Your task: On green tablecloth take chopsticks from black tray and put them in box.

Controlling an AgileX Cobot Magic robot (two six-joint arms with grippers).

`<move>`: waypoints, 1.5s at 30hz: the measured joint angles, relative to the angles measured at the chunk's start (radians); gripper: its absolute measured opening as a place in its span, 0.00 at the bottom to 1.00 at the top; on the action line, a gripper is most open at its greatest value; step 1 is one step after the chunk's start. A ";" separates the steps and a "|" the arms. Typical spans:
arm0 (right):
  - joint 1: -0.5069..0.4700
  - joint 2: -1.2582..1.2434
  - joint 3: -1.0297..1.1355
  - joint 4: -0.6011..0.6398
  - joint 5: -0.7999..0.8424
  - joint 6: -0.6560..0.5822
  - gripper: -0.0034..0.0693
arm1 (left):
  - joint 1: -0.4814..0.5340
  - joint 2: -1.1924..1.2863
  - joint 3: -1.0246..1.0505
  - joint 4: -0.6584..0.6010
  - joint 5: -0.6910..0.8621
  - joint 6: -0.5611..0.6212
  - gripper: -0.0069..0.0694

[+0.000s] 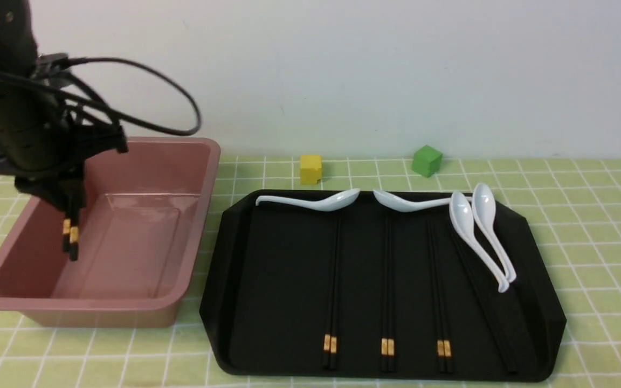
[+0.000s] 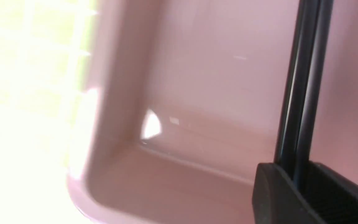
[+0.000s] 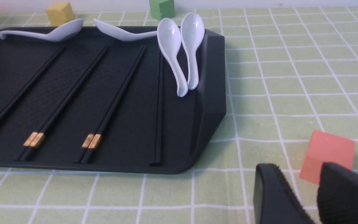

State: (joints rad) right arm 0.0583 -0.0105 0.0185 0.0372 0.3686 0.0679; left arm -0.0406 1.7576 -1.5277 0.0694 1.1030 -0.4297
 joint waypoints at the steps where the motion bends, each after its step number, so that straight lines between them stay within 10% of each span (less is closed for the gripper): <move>1: 0.000 0.000 0.000 0.000 0.000 0.000 0.38 | 0.026 0.016 0.014 -0.015 -0.023 0.014 0.23; 31: 0.000 0.000 0.000 0.000 0.000 0.000 0.38 | 0.088 0.185 -0.160 -0.057 0.058 0.112 0.33; 39: 0.000 0.000 0.000 0.000 0.000 0.000 0.38 | 0.076 -0.017 -0.144 -0.083 0.118 0.145 0.08; 45: 0.000 0.000 0.000 0.000 0.000 0.000 0.38 | 0.019 -0.354 0.057 -0.146 0.112 0.191 0.07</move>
State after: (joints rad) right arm 0.0583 -0.0105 0.0185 0.0372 0.3686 0.0679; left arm -0.0215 1.4035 -1.4707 -0.0766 1.2146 -0.2384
